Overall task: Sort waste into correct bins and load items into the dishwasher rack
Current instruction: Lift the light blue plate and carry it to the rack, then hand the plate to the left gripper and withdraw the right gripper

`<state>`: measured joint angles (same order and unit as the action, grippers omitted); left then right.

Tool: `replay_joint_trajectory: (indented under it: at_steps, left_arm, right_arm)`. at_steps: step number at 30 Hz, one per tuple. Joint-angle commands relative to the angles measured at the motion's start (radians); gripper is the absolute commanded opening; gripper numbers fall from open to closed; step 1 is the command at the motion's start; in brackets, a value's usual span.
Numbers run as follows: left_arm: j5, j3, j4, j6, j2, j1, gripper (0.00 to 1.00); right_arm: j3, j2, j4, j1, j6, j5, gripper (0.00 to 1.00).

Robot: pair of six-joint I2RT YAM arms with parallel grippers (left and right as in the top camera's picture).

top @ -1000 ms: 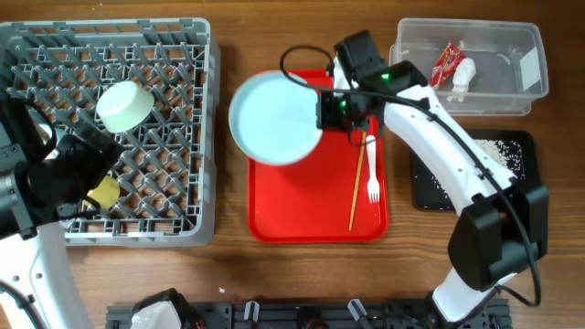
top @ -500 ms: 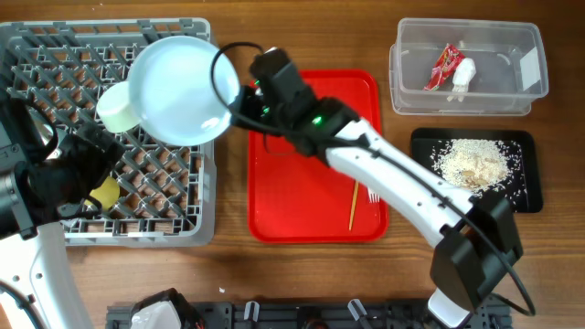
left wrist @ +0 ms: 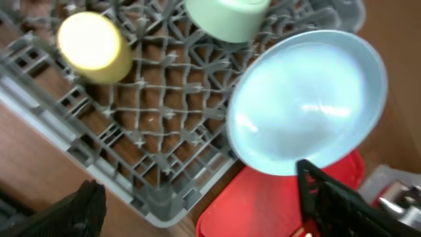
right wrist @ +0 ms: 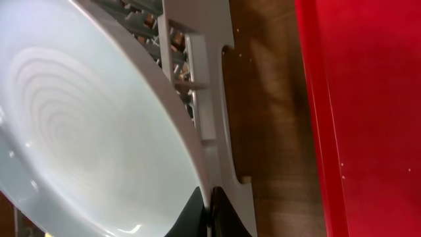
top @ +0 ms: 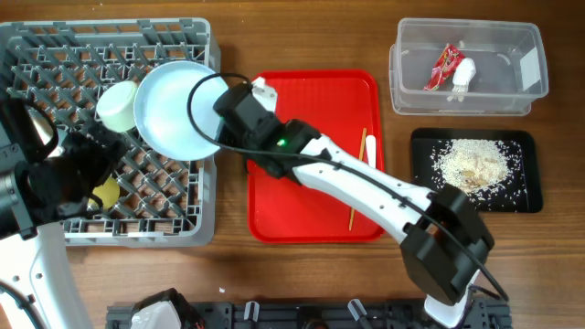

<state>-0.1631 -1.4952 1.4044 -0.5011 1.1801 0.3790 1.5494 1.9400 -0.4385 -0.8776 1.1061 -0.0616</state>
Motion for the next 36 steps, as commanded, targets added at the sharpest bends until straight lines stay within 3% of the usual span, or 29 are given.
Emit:
replay_joint_trajectory:
  at_steps: [1, 14, 21, 22, 31, 36]
  left_arm:
    - [-0.083, 0.012, -0.054, 0.079, 0.008, 0.005, 1.0]
    - [-0.084, 0.026, -0.062, 0.094, 0.169, 0.005, 1.0]
    - [-0.083, 0.026, -0.061, 0.136, 0.171, 0.005, 1.0]
    - [-0.083, 0.026, -0.061, 0.136, 0.171, 0.005, 1.0]
    - [-0.083, 0.026, -0.053, 0.135, 0.174, 0.005, 1.0]
    - [-0.095, 0.03, -0.051, 0.115, 0.216, 0.005, 1.0]
  right_arm:
    - [0.023, 0.005, -0.004, -0.003, -0.006, -0.021, 0.05]
    - [0.023, 0.033, -0.029, -0.074, -0.034, 0.017, 0.05]
    - [0.023, 0.065, 0.007, -0.106, -0.057, 0.058, 0.39]
    - [0.023, 0.065, 0.008, -0.107, -0.06, 0.066, 0.47]
    - [0.114, 0.006, -0.145, -0.031, -0.146, 0.06, 0.52]
    - [0.14, -0.082, -0.241, 0.079, -0.212, 0.09, 0.77]
